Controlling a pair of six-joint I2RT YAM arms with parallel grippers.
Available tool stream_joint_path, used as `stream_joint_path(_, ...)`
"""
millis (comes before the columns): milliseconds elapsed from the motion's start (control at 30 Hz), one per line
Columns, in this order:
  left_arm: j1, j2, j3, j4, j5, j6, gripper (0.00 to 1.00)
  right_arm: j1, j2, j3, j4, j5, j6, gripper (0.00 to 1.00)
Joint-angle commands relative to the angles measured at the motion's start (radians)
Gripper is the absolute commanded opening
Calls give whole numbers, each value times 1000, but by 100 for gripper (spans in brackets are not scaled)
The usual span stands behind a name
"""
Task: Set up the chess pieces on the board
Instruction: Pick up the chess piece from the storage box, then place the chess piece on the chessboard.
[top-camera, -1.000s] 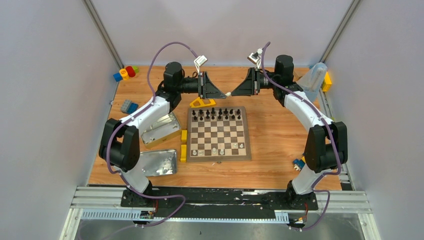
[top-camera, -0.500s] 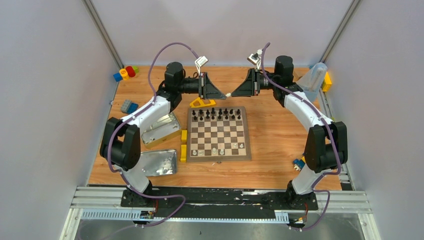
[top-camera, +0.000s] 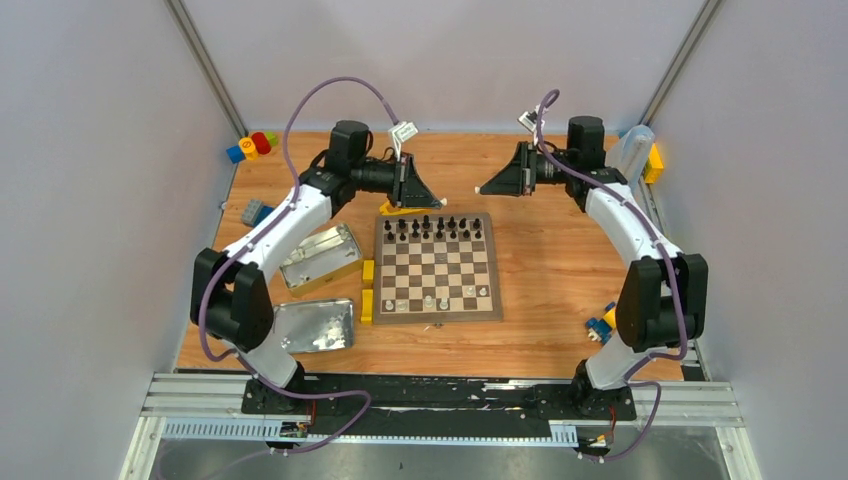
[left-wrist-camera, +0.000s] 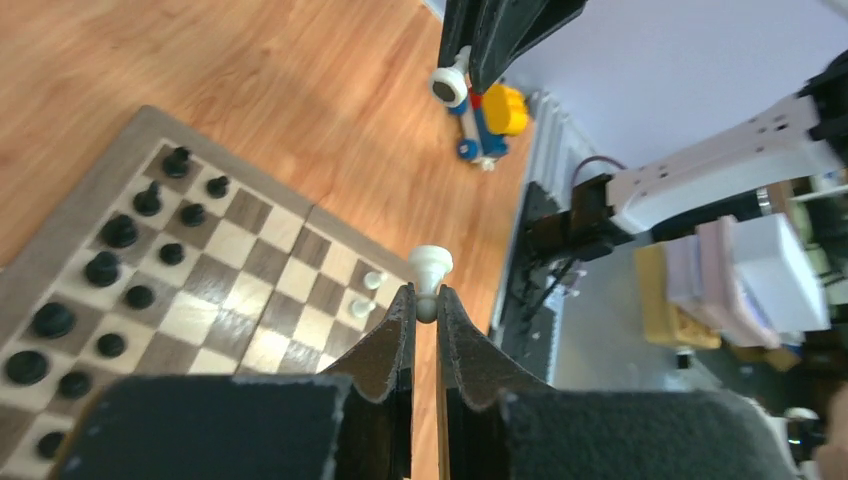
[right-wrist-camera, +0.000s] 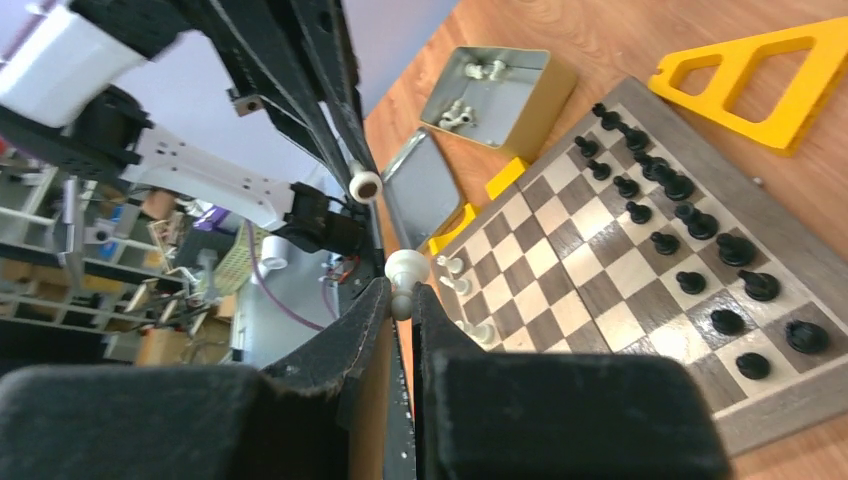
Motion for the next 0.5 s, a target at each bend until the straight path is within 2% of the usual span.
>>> stream_joint_path(0, -3, -90, 105, -460, -161, 437, 0, 7, -70, 68, -314, 99, -371, 0)
stream_joint_path(100, -2, -97, 128, -602, -271, 572, 0, 26, -94, 55, -414, 194, -524, 0)
stream_joint_path(267, -2, -89, 148, -795, -409, 665, 0, 154, -130, 19, -526, 435, -693, 0)
stream_joint_path(467, -2, -135, 124, -877, -572, 710, 0, 343, -125, -48, -557, 685, -784, 0)
